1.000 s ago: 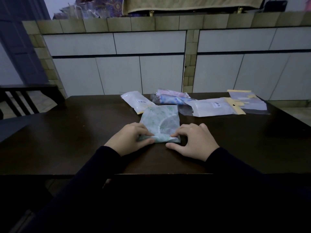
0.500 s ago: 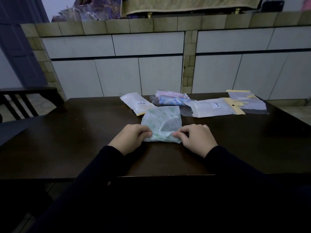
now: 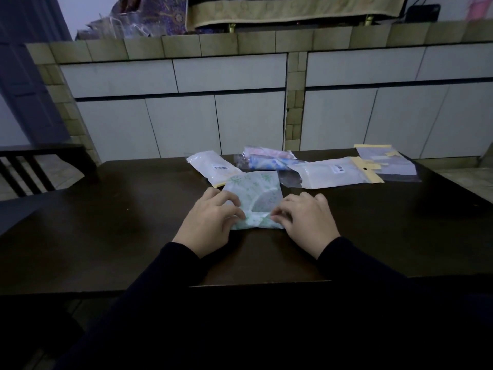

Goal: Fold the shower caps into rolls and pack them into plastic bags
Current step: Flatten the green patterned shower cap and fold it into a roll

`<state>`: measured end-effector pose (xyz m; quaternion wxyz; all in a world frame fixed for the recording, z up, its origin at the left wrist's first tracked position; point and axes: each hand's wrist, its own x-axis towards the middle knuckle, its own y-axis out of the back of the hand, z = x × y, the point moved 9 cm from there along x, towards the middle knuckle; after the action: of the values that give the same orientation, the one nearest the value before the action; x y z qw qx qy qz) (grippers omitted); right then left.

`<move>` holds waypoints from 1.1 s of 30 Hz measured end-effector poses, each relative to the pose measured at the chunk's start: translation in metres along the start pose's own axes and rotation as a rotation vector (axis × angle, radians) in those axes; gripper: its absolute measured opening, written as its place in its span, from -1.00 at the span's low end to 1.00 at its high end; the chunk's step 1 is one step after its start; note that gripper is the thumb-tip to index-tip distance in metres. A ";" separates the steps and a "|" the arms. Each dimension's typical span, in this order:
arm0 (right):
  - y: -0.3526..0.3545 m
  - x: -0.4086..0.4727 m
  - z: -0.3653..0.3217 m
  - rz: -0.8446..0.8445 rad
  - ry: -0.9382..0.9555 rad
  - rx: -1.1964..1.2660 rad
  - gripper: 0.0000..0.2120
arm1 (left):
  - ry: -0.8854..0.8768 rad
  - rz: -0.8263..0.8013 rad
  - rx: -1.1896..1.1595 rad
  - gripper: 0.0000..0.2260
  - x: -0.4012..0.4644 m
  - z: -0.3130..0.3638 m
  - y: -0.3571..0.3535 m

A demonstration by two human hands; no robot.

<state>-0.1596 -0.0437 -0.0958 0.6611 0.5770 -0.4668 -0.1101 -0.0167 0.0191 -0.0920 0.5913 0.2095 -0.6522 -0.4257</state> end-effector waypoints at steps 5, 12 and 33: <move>-0.008 0.001 0.006 -0.123 -0.020 -0.029 -0.61 | 0.124 -0.118 -0.091 -0.77 0.000 -0.009 -0.014; -0.009 0.001 0.014 -0.178 -0.067 0.028 -0.65 | 0.252 -0.207 -0.242 -0.77 -0.004 -0.024 -0.016; -0.018 0.011 0.029 -0.116 -0.273 0.055 -0.72 | 0.418 -0.135 -0.068 -0.89 0.015 -0.027 -0.015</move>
<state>-0.1684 -0.0757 -0.1088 0.5679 0.6005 -0.5210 -0.2130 0.0020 -0.0087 -0.0973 0.6905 0.3165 -0.4851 -0.4333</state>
